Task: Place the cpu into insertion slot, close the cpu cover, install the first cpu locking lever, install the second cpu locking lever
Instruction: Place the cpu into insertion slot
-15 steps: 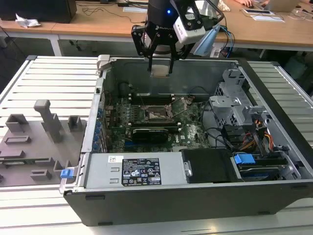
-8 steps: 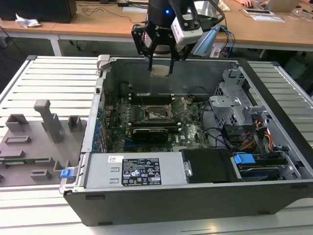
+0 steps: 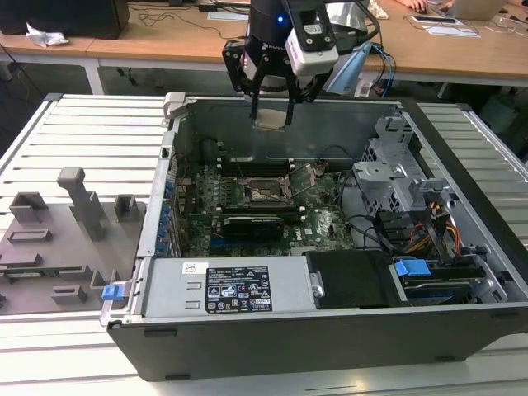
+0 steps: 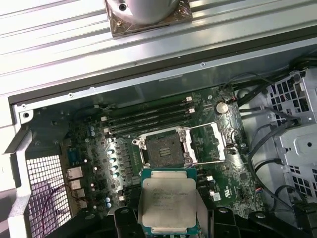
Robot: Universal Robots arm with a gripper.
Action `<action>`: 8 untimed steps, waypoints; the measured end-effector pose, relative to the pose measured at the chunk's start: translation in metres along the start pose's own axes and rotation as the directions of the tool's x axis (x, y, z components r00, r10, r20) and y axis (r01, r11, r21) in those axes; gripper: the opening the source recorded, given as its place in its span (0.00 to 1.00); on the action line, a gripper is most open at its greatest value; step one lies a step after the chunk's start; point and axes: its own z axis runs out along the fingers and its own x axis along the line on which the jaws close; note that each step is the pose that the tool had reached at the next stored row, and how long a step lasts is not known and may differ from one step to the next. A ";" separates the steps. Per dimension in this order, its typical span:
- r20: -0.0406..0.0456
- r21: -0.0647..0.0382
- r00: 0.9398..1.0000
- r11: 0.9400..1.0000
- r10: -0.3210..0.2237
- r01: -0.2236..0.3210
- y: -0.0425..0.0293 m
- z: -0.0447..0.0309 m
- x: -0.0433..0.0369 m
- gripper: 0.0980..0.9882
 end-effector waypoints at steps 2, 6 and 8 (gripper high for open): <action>0.002 0.000 1.000 1.000 0.018 -0.018 0.0000 0.0000 0.0000 0.48; 0.004 -0.001 0.999 0.999 0.048 -0.048 0.0000 0.0000 0.0000 0.48; 0.005 -0.001 0.998 0.998 0.056 -0.056 0.0000 0.0001 0.0000 0.48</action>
